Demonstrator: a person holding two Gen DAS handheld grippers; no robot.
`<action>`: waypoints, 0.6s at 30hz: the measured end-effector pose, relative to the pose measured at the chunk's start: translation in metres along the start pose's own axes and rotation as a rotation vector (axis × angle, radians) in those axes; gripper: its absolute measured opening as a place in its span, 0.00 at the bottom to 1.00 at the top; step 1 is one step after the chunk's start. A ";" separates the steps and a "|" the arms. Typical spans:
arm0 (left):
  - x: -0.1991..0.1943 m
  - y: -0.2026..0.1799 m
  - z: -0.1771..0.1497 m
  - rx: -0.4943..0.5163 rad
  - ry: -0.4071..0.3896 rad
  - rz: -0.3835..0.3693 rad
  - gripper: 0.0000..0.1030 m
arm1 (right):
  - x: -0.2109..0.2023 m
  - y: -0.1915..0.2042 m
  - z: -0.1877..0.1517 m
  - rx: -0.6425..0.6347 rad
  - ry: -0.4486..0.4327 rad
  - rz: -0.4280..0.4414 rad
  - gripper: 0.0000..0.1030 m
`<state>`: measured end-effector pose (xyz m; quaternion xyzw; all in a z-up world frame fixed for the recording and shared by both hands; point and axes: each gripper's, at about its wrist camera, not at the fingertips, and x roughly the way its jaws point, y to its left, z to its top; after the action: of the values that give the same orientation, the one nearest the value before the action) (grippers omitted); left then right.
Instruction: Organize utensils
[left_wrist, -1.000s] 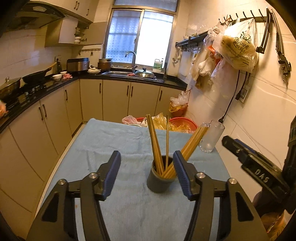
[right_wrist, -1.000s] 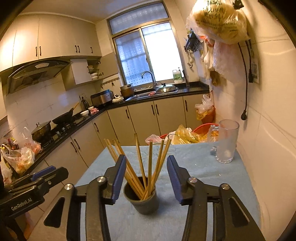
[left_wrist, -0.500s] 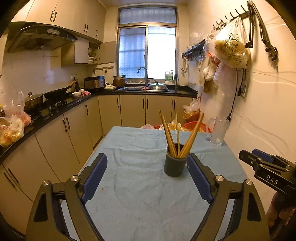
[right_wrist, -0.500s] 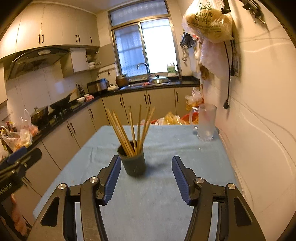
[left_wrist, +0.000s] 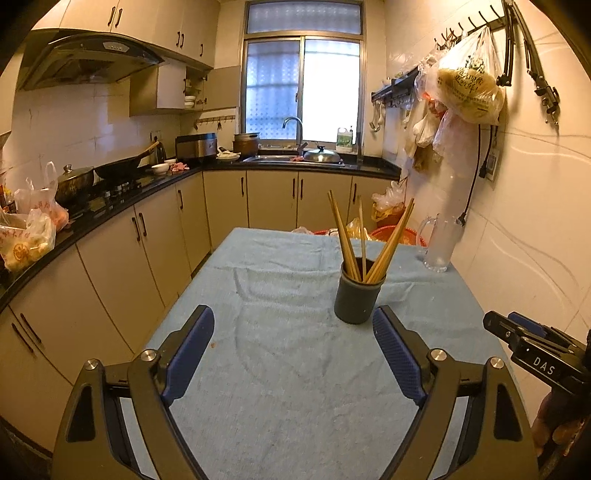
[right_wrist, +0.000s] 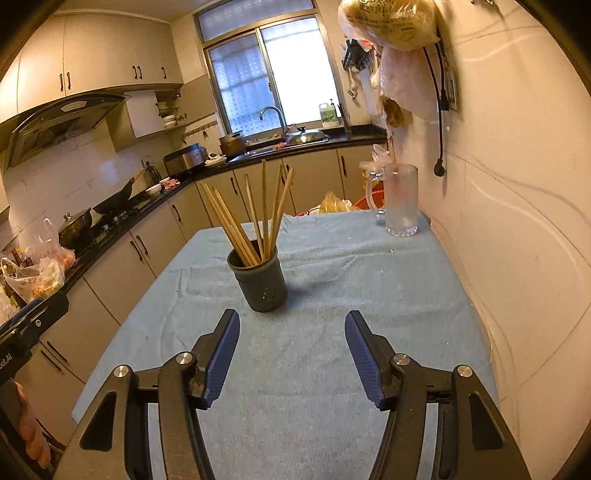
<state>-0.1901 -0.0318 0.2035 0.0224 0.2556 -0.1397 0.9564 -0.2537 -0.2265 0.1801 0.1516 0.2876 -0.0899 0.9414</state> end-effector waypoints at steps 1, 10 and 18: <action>0.002 -0.001 0.000 0.000 0.004 0.002 0.84 | 0.001 -0.001 -0.001 0.002 0.004 0.000 0.62; 0.022 -0.004 -0.008 0.009 0.054 0.008 0.84 | 0.020 -0.001 -0.010 0.019 0.048 0.003 0.64; 0.041 -0.008 -0.014 0.017 0.104 0.007 0.84 | 0.040 -0.002 -0.020 0.031 0.099 0.000 0.65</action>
<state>-0.1653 -0.0485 0.1709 0.0386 0.3037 -0.1371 0.9421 -0.2318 -0.2252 0.1406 0.1703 0.3323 -0.0868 0.9236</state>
